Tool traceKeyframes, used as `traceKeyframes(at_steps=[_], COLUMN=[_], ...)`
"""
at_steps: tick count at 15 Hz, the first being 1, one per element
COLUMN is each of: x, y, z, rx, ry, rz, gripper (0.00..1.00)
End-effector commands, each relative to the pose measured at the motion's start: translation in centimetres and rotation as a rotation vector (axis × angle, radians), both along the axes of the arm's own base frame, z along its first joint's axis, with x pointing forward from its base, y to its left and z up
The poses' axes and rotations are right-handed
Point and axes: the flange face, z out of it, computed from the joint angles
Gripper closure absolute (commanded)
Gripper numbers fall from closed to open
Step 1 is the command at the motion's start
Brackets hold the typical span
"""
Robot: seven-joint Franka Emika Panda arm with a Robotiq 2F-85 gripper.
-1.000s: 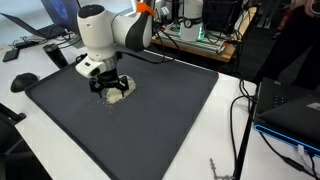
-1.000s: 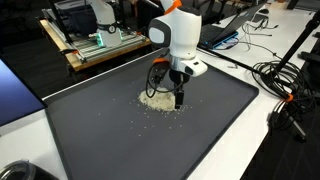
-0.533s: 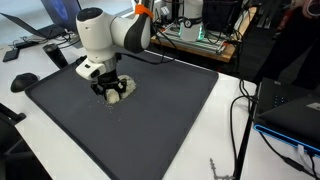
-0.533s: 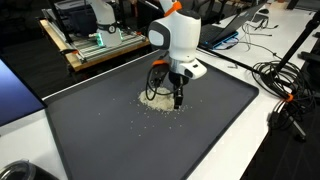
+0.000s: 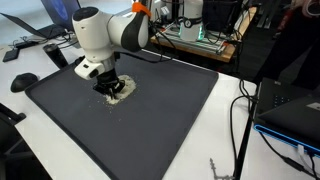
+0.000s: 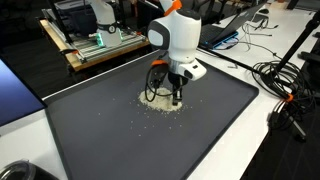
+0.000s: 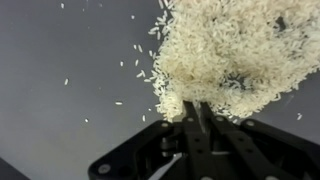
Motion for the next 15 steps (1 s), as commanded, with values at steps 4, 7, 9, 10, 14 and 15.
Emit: traceKeyframes(at_steps=[4,7,9,10,14,15], x=[0.44,0.39,0.38,0.37,0.36,0.35], y=[-0.29,-0.26,-0.32,-0.33,-0.35,-0.32], z=[-0.05,0.11,0.18,0.19,0.25,0.31], rx=[0.024,0.026,0.025,0.025,0.024,0.024], ry=[0.018,0.018,0.015,0.014,0.012,0.011], rz=[0.021,0.017,0.016,0.016,0.015,0.016], gripper=[0.91,0.91,0.91,0.92,0.91,0.91])
